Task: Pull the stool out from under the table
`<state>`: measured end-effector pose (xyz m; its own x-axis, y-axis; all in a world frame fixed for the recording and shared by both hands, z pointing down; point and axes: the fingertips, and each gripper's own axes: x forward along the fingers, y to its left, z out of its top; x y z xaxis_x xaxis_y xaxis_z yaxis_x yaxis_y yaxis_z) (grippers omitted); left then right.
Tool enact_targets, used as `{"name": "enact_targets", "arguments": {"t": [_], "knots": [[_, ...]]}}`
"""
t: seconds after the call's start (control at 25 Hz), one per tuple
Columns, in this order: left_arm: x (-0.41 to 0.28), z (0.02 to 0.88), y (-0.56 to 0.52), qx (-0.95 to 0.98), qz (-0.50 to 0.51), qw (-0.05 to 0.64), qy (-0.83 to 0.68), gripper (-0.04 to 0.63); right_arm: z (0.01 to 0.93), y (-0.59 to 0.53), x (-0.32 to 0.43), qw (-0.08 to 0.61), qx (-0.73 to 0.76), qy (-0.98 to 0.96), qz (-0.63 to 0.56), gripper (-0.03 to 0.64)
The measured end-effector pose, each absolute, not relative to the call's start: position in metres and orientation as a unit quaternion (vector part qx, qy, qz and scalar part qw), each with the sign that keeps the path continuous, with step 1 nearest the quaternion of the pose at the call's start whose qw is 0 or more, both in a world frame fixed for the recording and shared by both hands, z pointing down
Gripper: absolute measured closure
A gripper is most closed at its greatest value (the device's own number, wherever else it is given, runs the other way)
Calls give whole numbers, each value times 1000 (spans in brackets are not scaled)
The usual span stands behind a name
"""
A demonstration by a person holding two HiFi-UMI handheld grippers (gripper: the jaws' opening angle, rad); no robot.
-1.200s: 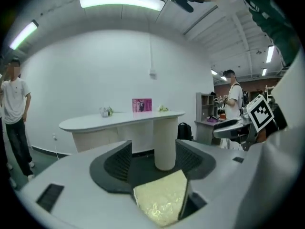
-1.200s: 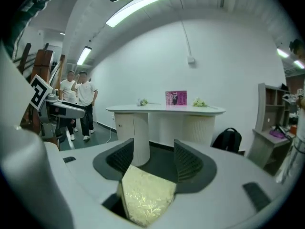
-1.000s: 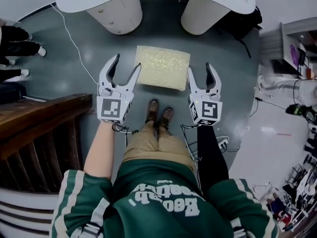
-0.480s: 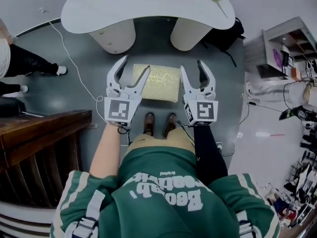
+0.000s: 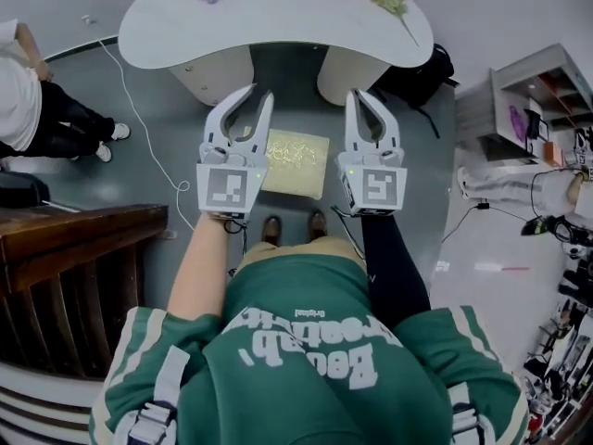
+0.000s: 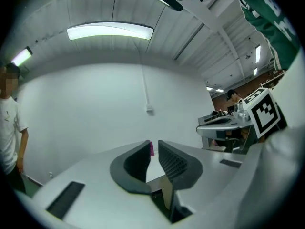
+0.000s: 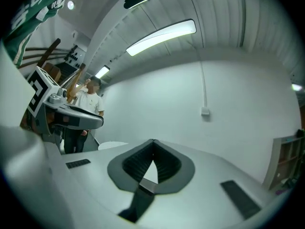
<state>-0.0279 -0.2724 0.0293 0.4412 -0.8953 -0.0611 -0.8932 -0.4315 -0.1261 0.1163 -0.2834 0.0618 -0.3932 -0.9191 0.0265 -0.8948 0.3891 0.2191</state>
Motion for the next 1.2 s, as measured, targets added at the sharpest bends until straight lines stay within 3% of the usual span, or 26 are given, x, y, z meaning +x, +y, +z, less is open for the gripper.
{"name": "enact_targets", "arguments": {"t": [0.04,0.08,1.2], "knots": [[-28,28,-275,-842,-8,71,535,562,60,-284,117,69,544,-832,-86,609],[-28,27,-277,-838,-6,71,541,580,59,-285,118,67,543,-833,-85,611],[-58,6,-294,-837,9,87,540,581,36,-290,88,35,553,-828,-87,611]]}}
